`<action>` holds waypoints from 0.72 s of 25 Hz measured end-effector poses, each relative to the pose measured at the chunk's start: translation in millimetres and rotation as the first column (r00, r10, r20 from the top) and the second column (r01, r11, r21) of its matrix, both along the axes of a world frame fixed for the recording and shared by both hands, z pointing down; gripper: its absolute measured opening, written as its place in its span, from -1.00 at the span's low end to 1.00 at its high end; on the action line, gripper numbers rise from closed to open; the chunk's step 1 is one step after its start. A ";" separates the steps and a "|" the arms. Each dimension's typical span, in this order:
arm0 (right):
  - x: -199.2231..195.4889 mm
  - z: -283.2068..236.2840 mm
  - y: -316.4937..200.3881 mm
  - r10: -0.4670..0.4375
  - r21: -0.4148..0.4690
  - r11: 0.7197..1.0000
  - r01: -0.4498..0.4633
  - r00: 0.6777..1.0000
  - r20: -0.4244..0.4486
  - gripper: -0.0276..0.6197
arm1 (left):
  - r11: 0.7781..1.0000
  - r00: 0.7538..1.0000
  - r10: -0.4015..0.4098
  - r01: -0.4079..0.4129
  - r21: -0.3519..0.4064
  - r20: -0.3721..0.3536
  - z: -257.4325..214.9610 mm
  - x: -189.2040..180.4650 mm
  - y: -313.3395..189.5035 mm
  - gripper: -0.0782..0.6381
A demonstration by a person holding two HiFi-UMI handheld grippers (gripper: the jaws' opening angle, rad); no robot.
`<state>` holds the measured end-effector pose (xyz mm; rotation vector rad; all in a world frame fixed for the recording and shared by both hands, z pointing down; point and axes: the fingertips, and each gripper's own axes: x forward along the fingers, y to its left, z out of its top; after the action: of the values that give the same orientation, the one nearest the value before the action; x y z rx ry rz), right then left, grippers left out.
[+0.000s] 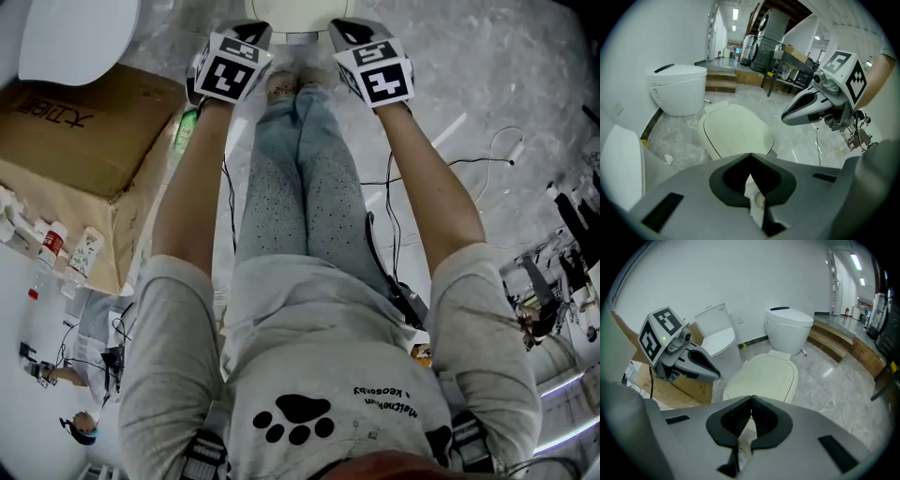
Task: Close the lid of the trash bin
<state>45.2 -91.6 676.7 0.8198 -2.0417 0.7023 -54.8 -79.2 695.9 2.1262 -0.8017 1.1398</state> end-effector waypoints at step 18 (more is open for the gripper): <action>-1.4 -223.1 9.1 0.260 0.240 0.925 -0.296 0.950 0.171 -0.82 | 0.939 0.968 -0.211 0.240 0.248 -0.137 -220.9 16.4 7.1 -0.73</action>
<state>43.8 -82.5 453.7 1.2667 -2.1958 0.6629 -38.4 -72.1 475.0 2.2151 -1.1670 0.8273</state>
